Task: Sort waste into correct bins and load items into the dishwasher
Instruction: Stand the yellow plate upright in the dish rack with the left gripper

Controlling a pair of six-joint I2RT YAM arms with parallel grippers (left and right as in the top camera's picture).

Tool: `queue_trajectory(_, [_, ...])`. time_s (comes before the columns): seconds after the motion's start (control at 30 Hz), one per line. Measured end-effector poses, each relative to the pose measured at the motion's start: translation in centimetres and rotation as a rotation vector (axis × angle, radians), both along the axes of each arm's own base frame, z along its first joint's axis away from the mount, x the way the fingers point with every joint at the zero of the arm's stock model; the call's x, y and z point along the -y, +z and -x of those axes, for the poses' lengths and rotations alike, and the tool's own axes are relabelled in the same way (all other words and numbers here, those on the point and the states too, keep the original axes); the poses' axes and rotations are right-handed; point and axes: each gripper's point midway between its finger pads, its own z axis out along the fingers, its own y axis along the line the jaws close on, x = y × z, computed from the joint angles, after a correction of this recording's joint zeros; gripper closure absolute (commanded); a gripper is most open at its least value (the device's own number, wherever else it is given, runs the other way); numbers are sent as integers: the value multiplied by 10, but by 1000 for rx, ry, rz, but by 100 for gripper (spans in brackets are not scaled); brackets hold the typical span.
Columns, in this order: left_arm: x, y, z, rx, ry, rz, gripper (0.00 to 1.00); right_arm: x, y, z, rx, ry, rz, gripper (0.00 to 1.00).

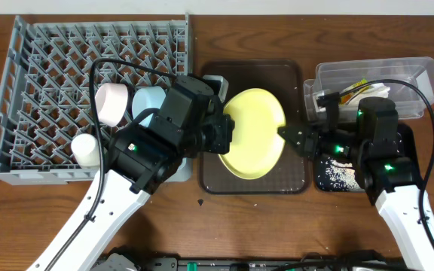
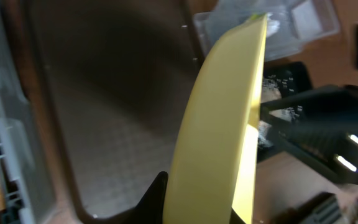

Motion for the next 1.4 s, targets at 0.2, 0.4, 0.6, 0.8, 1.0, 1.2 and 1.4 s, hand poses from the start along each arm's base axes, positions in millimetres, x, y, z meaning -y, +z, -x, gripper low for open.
queue_trajectory(0.2, [-36, -7, -8, 53, 90, -166, 92, 3, -8, 8, -40, 2, 22, 32])
queue_trajectory(0.4, [-146, 51, -27, 319, 350, -478, 93, 7, -15, 9, -54, -14, 54, 32])
queue_trajectory(0.6, [-242, 82, -37, 397, 517, -840, 93, 13, -20, 3, -50, -54, 96, 30])
queue_trajectory(0.8, [-299, 68, -71, 308, 515, -1095, 93, 17, -23, 0, -46, -78, 121, 29])
queue_trajectory(1.0, [-333, 21, -111, 172, 456, -1211, 92, 19, -25, -1, -48, -87, 130, 28])
queue_trajectory(1.2, [-353, -31, -136, 57, 399, -1249, 92, 21, -27, -1, -53, -96, 143, 27])
queue_trajectory(1.4, [-360, -63, -143, -8, 355, -1227, 92, 21, -28, -1, -56, -98, 146, 27])
